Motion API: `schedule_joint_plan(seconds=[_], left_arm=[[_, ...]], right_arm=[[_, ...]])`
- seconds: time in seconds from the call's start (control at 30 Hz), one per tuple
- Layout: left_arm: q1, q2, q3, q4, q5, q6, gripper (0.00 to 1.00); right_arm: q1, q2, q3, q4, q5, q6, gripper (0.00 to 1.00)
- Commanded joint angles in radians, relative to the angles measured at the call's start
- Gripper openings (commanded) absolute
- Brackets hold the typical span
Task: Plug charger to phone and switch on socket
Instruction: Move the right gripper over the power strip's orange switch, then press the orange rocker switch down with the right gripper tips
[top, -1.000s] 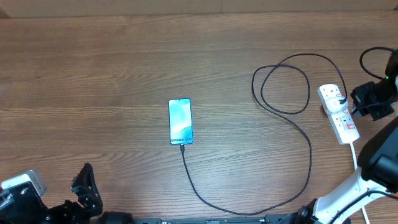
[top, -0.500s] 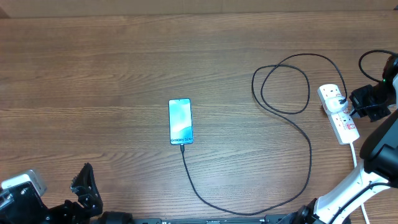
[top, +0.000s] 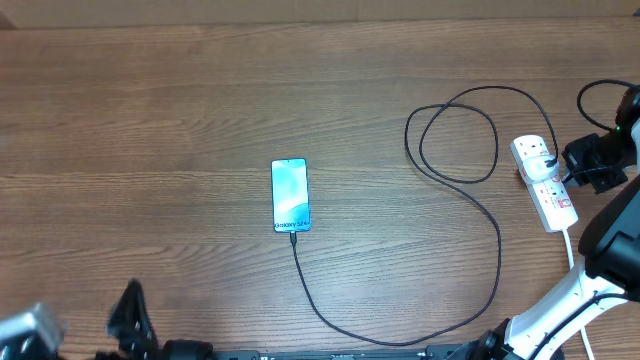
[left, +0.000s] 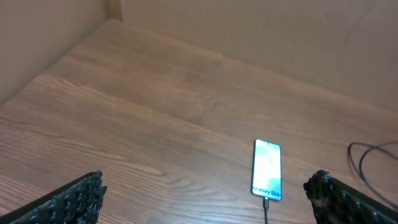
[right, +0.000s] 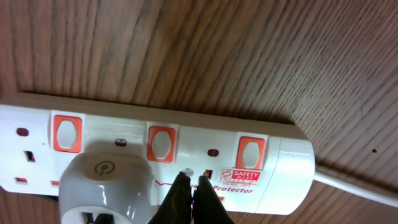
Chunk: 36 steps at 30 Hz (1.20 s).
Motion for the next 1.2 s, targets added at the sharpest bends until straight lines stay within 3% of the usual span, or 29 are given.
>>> schedule_joint_plan(seconds=[0.0,0.2,0.43,1.17], left_arm=[[0.021,-0.078,-0.006,0.000,-0.010,-0.021,1.00],[0.044,-0.179,-0.005,-0.017,-0.010,-0.021,1.00],[0.045,-0.224,-0.005,-0.145,-0.011,-0.021,1.00],[0.045,-0.224,-0.005,-0.142,-0.011,-0.021,1.00]], right_arm=[[0.006,0.001,0.027,0.012,-0.006,-0.009,0.04],[0.024,0.001,0.026,0.016,-0.006,-0.020,0.04],[0.039,0.001,0.026,0.025,-0.005,-0.023,0.04],[0.039,0.080,0.026,0.038,-0.050,-0.050,0.04]])
